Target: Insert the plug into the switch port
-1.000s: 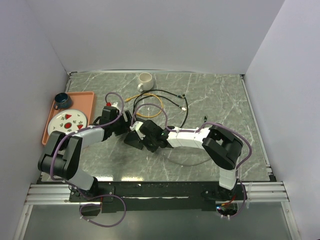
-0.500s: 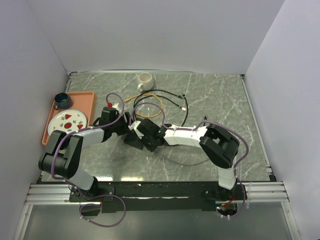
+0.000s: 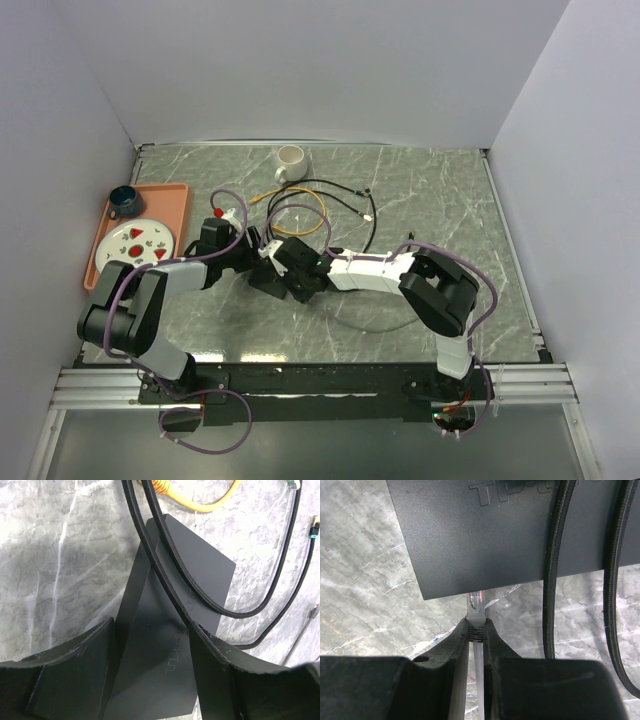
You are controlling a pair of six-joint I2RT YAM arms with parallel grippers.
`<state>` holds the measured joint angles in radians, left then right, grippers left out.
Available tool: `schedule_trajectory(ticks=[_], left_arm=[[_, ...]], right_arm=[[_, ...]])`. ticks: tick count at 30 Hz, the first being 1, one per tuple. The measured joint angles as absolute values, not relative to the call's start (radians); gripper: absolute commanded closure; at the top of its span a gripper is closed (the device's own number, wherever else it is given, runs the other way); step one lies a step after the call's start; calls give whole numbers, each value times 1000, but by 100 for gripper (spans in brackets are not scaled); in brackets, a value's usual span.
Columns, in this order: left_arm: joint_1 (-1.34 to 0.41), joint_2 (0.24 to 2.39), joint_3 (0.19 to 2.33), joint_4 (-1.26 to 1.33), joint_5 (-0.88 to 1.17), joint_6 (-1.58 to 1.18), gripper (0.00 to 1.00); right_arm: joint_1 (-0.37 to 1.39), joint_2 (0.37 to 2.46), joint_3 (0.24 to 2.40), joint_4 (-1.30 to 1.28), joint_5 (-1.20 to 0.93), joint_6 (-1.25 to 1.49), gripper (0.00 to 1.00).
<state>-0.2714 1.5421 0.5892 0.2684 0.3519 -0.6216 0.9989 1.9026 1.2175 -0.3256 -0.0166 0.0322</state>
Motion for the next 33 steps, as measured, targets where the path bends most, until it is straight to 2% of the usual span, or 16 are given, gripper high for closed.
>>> schedule_trajectory(ticks=[19,33], left_arm=[[-271,1553,552,357,365,-701,32],[-281,1483,529,270,334,-704,33]], right_arm=[[1017,1890,1202,-323,-19,54,100],[1025,1851,1149,-301,17,88,100]])
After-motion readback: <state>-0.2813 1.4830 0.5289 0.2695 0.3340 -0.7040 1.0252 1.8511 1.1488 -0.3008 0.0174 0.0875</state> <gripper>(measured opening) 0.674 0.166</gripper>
